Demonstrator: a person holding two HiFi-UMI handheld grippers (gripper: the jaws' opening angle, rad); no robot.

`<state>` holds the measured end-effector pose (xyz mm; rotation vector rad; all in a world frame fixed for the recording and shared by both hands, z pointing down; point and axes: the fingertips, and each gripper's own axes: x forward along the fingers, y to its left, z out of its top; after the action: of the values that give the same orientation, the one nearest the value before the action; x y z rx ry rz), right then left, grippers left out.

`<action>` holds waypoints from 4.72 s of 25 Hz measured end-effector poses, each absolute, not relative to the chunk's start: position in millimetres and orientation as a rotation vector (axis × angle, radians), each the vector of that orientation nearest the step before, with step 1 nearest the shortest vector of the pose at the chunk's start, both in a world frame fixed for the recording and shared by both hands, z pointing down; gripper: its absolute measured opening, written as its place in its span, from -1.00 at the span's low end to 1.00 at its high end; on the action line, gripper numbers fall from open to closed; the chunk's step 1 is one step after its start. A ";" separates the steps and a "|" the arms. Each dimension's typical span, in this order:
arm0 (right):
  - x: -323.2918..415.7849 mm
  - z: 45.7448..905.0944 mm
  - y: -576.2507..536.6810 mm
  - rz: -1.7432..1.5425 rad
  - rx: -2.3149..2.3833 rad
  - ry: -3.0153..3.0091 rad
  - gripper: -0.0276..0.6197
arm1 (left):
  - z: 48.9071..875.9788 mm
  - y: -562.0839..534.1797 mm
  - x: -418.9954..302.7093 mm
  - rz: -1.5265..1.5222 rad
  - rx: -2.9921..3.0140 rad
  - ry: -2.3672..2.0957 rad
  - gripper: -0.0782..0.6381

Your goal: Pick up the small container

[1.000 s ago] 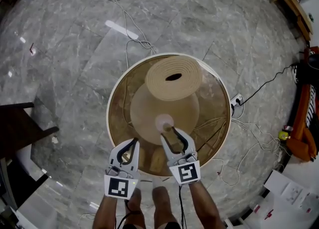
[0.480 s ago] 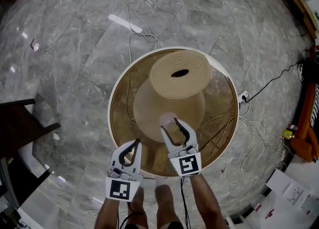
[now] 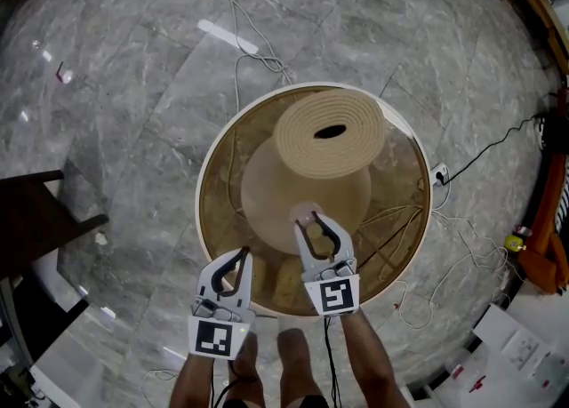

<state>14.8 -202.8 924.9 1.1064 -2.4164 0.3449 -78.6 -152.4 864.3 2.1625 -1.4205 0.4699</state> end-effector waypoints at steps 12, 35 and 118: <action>13.9 923.4 -202.6 0.326 1.115 -2.411 -0.54 | 854.1 -155.9 -78.7 0.456 2.164 -1.433 -0.73; 25.3 709.6 -200.2 0.287 1.199 -2.482 -0.54 | 649.6 -181.5 -70.7 0.376 2.368 -1.503 -0.73; 127.9 370.4 -3.6 0.122 1.587 -2.418 -0.54 | 372.1 -15.8 -48.0 0.371 2.686 -1.502 -0.73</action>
<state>127.9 -3.6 370.4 1.5873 -2.4177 0.1218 -48.0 -15.8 372.1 2.6862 -1.5018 0.3714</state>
